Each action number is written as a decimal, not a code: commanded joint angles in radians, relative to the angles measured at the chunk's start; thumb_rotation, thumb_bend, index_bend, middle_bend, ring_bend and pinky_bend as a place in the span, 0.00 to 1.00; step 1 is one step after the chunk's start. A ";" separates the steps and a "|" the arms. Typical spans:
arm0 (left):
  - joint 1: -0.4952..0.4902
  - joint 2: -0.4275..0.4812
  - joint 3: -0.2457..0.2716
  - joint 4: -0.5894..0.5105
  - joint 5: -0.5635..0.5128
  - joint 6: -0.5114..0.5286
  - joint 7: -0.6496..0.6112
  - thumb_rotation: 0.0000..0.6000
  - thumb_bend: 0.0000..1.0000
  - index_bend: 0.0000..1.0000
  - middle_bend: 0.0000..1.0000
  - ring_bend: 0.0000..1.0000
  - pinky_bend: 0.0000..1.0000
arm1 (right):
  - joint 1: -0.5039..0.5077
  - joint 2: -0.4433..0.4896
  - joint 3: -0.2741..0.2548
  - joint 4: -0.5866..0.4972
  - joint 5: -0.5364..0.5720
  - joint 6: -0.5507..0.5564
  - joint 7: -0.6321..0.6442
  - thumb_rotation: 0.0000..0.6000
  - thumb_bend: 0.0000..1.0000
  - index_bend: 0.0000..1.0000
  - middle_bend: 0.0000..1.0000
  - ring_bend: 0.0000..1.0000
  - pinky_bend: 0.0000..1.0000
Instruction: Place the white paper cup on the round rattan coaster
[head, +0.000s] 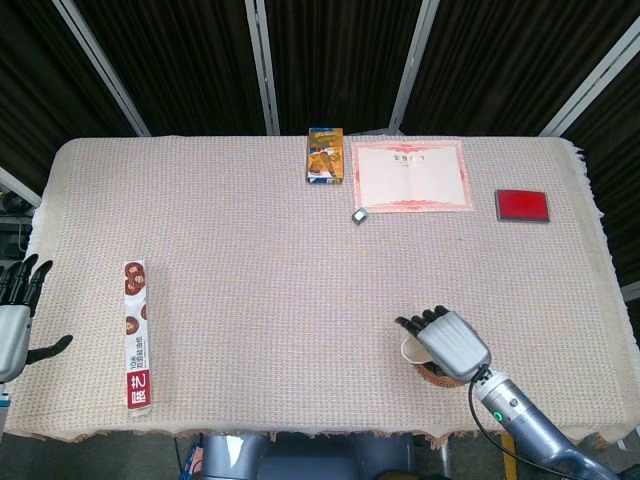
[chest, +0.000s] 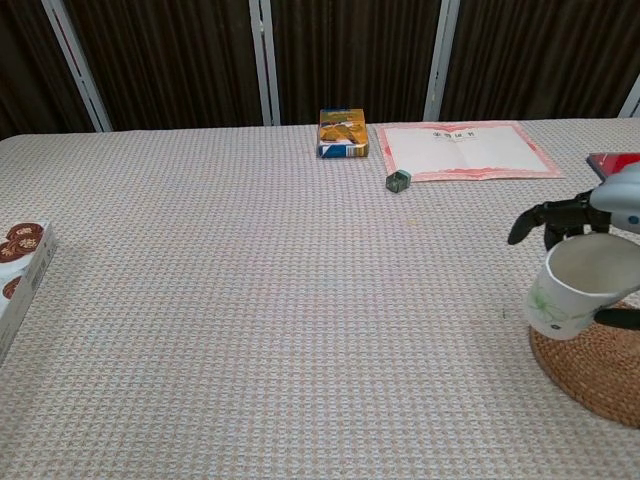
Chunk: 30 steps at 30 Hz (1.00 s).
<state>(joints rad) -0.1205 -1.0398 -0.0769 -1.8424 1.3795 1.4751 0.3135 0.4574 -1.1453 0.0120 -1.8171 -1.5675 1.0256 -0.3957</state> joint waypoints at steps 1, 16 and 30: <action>-0.001 -0.002 0.000 0.001 -0.002 0.000 0.003 1.00 0.00 0.00 0.00 0.00 0.00 | -0.005 0.006 -0.011 0.053 0.017 -0.012 0.057 1.00 0.20 0.20 0.40 0.36 0.39; -0.003 -0.006 0.001 0.004 -0.006 -0.005 0.012 1.00 0.00 0.00 0.00 0.00 0.00 | -0.009 -0.027 -0.053 0.198 -0.006 -0.022 0.205 1.00 0.17 0.18 0.38 0.33 0.39; -0.002 0.005 -0.005 0.000 -0.014 -0.004 -0.008 1.00 0.00 0.00 0.00 0.00 0.00 | -0.058 0.065 -0.081 0.045 -0.048 0.080 0.123 1.00 0.00 0.00 0.00 0.00 0.16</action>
<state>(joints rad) -0.1221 -1.0354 -0.0814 -1.8422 1.3652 1.4704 0.3056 0.4197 -1.1133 -0.0596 -1.7280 -1.5874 1.0646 -0.2571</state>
